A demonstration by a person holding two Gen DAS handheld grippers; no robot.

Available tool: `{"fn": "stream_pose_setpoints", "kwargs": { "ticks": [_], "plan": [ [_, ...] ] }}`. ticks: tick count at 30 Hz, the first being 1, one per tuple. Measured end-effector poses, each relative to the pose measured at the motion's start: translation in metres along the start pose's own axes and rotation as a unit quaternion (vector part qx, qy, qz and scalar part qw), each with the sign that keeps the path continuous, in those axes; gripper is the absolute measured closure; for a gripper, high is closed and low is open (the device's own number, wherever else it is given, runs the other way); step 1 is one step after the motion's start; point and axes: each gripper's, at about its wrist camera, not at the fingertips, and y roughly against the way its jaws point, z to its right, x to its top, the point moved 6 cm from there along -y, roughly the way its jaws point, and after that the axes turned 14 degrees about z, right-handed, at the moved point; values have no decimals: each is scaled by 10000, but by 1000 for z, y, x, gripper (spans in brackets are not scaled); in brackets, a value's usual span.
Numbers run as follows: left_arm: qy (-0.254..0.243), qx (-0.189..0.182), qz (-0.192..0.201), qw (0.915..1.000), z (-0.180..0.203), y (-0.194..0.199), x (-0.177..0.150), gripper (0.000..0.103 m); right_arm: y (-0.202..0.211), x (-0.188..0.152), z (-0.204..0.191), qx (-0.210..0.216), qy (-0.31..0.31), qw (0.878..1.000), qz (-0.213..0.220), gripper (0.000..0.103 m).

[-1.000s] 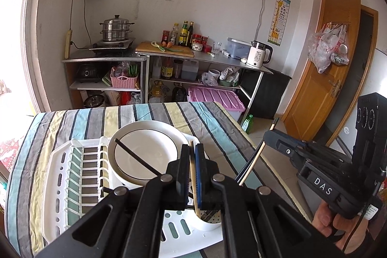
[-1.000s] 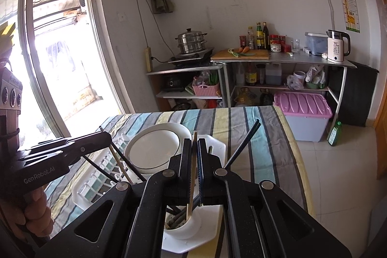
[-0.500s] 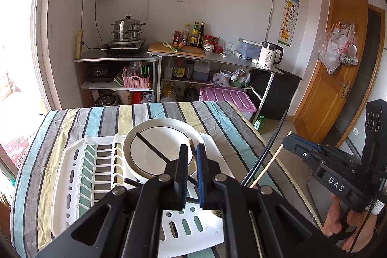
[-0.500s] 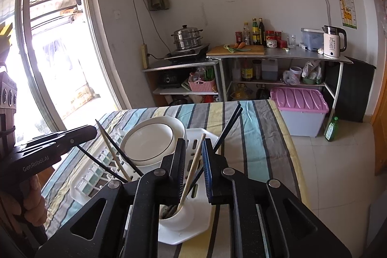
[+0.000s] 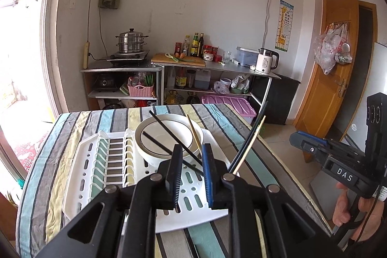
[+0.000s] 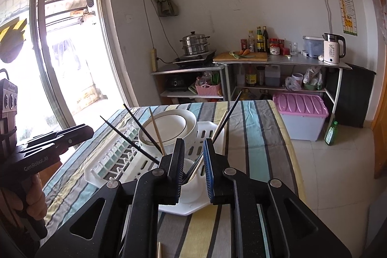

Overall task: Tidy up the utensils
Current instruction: 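Move both tools back down to the remaining chopsticks on the tablecloth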

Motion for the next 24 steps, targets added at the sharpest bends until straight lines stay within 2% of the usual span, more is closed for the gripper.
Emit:
{"fn": "stream_pose_setpoints", "kwargs": {
  "ticks": [13, 24],
  "plan": [
    [-32, 16, -197, 9998, 7, 73, -71, 85, 82, -60, -30, 246, 52, 9996, -98, 87],
    [38, 110, -380, 9992, 5, 120, -120, 85, 121, -103, -45, 346, 65, 9986, -389, 87]
  ]
}}
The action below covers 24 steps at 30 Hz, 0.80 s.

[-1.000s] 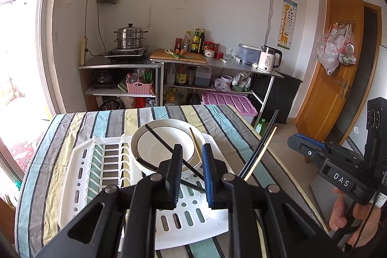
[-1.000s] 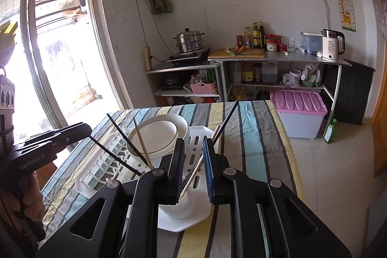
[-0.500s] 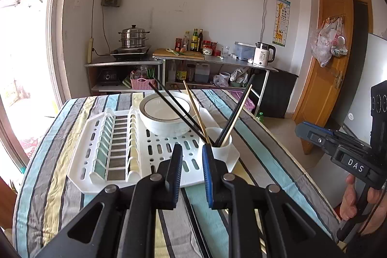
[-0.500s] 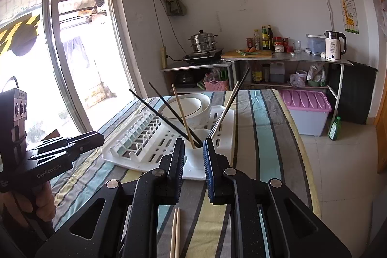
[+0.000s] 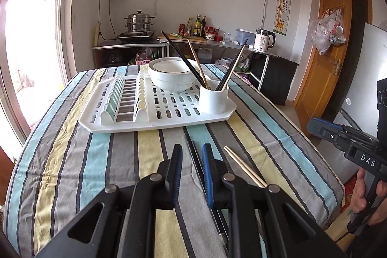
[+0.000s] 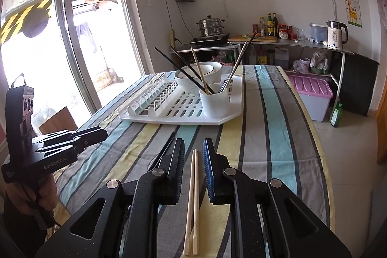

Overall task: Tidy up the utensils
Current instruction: 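Move both tools back down to the remaining chopsticks on the tablecloth, then grasp a black chopstick with the left tool while the right tool grasps a wooden chopstick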

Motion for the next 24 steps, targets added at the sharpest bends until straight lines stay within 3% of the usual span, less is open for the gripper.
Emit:
{"fn": "stream_pose_setpoints", "kwargs": {
  "ticks": [9, 24],
  "plan": [
    [51, -104, -282, 9995, 5, -2, -26, 83, -8, -21, 2, -9, 44, 9995, -305, 87],
    [221, -40, -1101, 9937, 2, -61, -53, 79, -63, -59, 13, 39, 233, 9925, -1200, 87]
  ]
}}
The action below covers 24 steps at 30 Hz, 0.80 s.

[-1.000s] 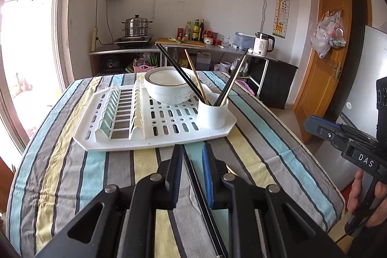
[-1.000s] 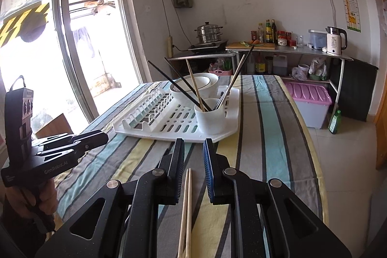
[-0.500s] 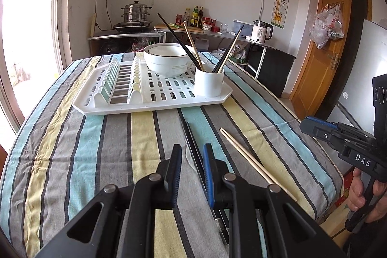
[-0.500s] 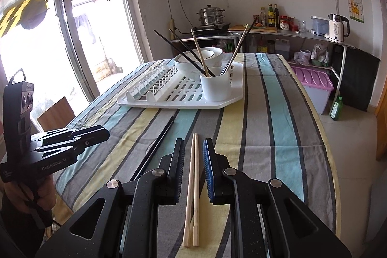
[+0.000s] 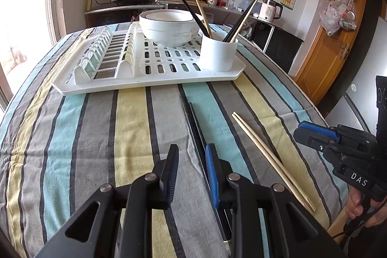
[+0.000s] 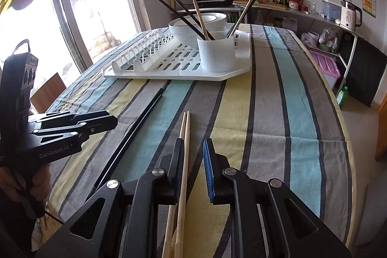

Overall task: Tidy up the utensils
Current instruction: 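Grasp a black chopstick with the left tool while the right tool grasps a wooden chopstick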

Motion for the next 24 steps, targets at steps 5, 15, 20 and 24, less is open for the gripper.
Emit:
{"fn": "stream_pose_setpoints", "kwargs": {
  "ticks": [5, 15, 20, 24],
  "plan": [
    [32, 34, -171, 9998, -3, -14, -2, 79, -19, -7, 0, 47, 88, 9995, -296, 87],
    [55, 68, -269, 9996, -6, -22, -3, 79, -36, -12, -5, 68, 323, 9978, -569, 86],
    [45, 62, -317, 9995, -7, -26, -4, 79, -37, -11, -9, 9, 550, 9966, -607, 86],
    [34, 50, -357, 9993, -5, -29, -3, 79, -37, -11, -8, 17, 616, 9960, -644, 82]
  ]
}}
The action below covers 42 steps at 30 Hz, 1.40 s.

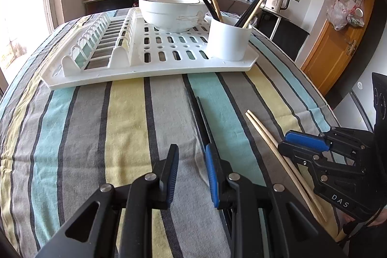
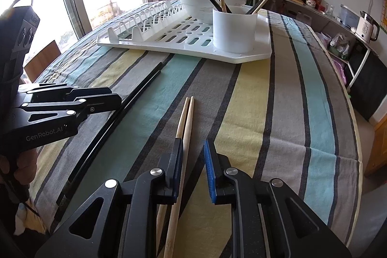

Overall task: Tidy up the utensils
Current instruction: 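Grasp a black chopstick with the left tool while the right tool grasps a wooden chopstick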

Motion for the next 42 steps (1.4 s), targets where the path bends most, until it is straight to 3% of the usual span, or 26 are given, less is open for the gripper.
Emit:
{"fn": "stream_pose_setpoints", "kwargs": {
  "ticks": [5, 14, 27, 35, 42],
  "plan": [
    [-40, -18, 1, 10000, 2, -1, 1, 79, 1, -5, 13, -288, -8, 9995, -123, 79],
    [2, 48, 7, 10000, -3, 1, 1, 79, 6, -2, 1, 22, -113, 9999, 37, 79],
    [24, 44, -9, 10000, -4, 2, 0, 79, 1, -1, -9, 120, -61, 9999, 5, 79],
    [48, 54, -49, 10000, -4, 0, -2, 79, -6, -1, -15, -175, 242, 9995, -97, 78],
    [-50, 54, -112, 9999, 1, -9, 4, 79, -8, 3, 20, -584, -166, 9981, -86, 78]
  ]
}}
